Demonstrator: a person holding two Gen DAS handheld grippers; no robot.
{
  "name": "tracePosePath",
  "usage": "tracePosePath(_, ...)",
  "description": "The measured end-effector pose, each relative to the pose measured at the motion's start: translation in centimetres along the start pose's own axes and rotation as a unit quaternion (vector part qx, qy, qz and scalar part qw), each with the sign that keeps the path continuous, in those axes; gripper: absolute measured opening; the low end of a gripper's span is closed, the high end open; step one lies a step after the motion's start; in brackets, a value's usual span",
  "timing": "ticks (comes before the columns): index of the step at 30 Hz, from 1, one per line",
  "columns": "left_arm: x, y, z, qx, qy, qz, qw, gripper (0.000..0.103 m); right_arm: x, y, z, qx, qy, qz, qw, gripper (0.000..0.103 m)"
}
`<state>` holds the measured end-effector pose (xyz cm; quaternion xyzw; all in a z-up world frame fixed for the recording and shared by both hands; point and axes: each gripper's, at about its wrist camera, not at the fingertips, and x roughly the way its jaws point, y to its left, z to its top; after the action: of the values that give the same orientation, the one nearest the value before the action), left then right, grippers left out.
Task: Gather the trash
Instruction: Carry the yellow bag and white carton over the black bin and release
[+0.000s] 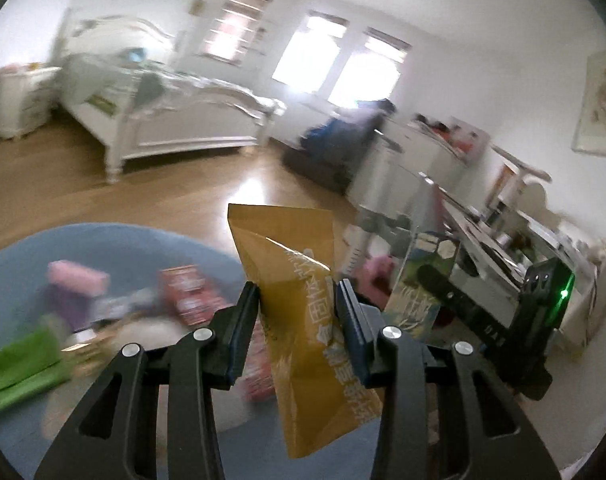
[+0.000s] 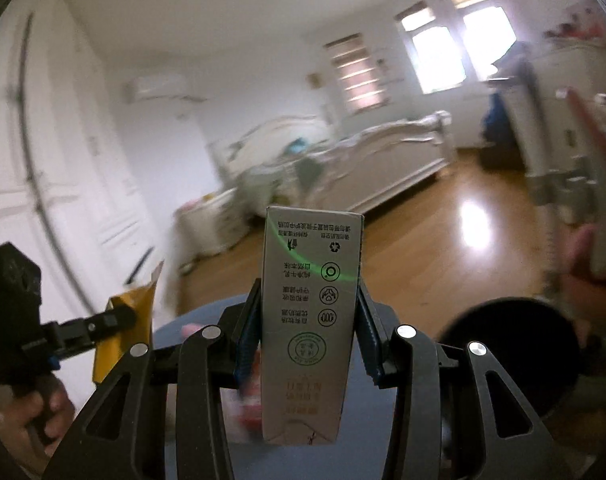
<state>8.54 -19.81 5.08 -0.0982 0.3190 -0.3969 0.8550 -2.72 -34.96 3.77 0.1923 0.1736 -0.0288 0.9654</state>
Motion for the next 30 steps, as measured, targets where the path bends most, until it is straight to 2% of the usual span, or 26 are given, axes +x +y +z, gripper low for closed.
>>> tracePosePath(7, 10.0, -4.8, 0.0, 0.018, 0.055, -0.064, 0.9962, 0.041, 0.0, -9.8, -0.9, 0.031, -0.005, -0.079, 0.996, 0.043)
tracePosePath(12, 17.3, -6.4, -0.7, 0.035, 0.112, -0.076, 0.9902, 0.041, 2.1, -16.0, -2.7, 0.073, 0.011, -0.11, 0.991, 0.043)
tracePosePath(15, 20.5, -6.7, -1.5, 0.039, 0.136, -0.074, 0.9872, 0.041, 3.8, -17.1, -3.9, 0.093, 0.02, -0.118, 0.988, 0.043)
tracePosePath(21, 24.0, -7.0, -2.2, 0.032, 0.172, -0.07, 0.9821, 0.041, 6.7, -21.4, -6.0, 0.128, 0.046, -0.127, 0.983, 0.043)
tracePosePath(30, 26.6, -8.1, -3.0, 0.046, 0.194, -0.06, 0.9781, 0.041, 7.9, -23.4, -7.2, 0.153, 0.061, -0.127, 0.978, 0.043)
